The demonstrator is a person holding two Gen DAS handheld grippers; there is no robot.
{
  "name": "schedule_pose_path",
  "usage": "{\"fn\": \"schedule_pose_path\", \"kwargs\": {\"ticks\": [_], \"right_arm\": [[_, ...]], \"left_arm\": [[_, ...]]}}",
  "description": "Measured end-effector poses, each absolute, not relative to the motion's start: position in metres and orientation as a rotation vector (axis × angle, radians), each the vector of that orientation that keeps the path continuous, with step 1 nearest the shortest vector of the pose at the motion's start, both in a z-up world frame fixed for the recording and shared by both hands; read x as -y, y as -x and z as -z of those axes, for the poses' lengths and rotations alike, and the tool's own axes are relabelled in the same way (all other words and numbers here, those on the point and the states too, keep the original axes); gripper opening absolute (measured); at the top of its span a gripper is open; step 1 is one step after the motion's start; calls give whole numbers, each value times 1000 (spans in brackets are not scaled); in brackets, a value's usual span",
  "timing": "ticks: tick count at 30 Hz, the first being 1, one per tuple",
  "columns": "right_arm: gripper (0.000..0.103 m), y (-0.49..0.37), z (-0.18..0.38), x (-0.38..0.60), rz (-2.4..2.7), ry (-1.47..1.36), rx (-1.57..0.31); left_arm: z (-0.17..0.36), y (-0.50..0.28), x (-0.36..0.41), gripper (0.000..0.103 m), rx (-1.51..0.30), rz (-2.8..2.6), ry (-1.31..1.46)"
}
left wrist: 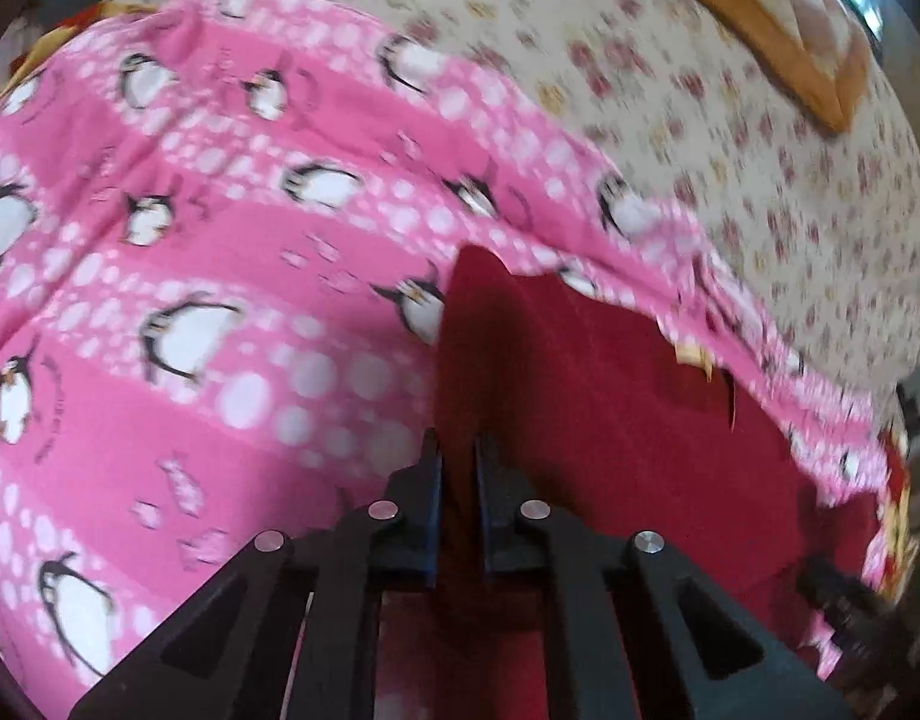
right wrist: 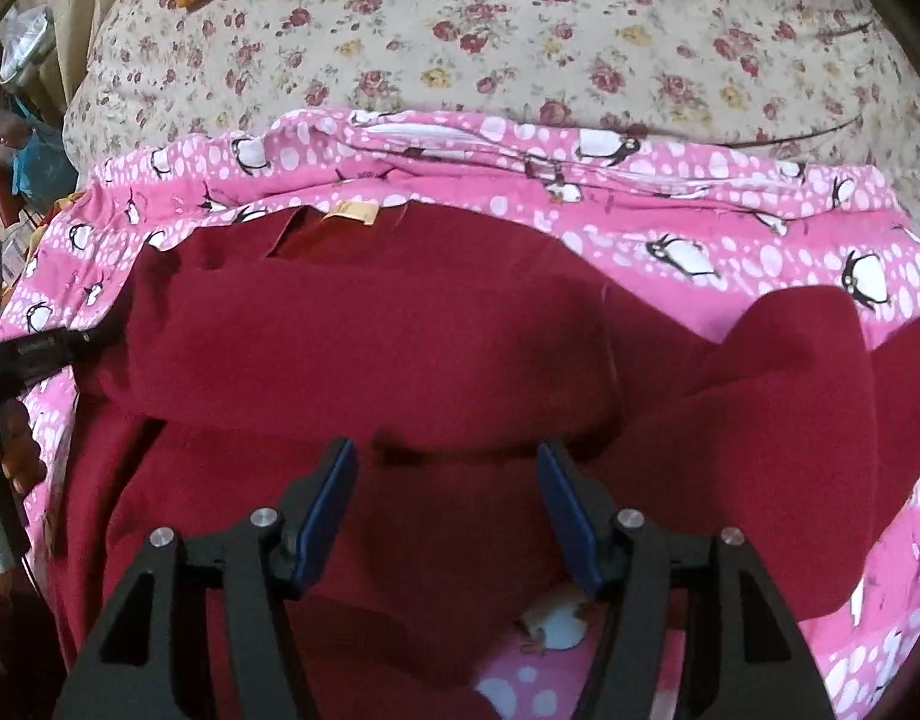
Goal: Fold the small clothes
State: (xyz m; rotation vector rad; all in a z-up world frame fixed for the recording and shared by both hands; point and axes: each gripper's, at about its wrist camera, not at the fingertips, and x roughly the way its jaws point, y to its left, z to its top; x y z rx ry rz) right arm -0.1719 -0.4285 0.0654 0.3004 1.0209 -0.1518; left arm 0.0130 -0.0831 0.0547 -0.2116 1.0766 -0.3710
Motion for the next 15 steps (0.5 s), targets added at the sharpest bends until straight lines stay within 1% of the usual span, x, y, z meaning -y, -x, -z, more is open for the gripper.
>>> {"fn": "schedule_pose_path", "kwargs": {"ticks": [4, 6, 11, 15], "right_arm": [[65, 165, -62, 418, 132, -283, -1023], [65, 162, -57, 416, 130, -282, -1037], [65, 175, -68, 421, 153, -269, -1000], [65, 185, -81, 447, 219, -308, -943]], "left_arm": [[-35, -20, 70, 0, -1121, 314, 238], [-35, -16, 74, 0, -1100, 310, 219], [-52, -10, 73, 0, -1083, 325, 238], [-75, 6, 72, 0, -1034, 331, 244]]}}
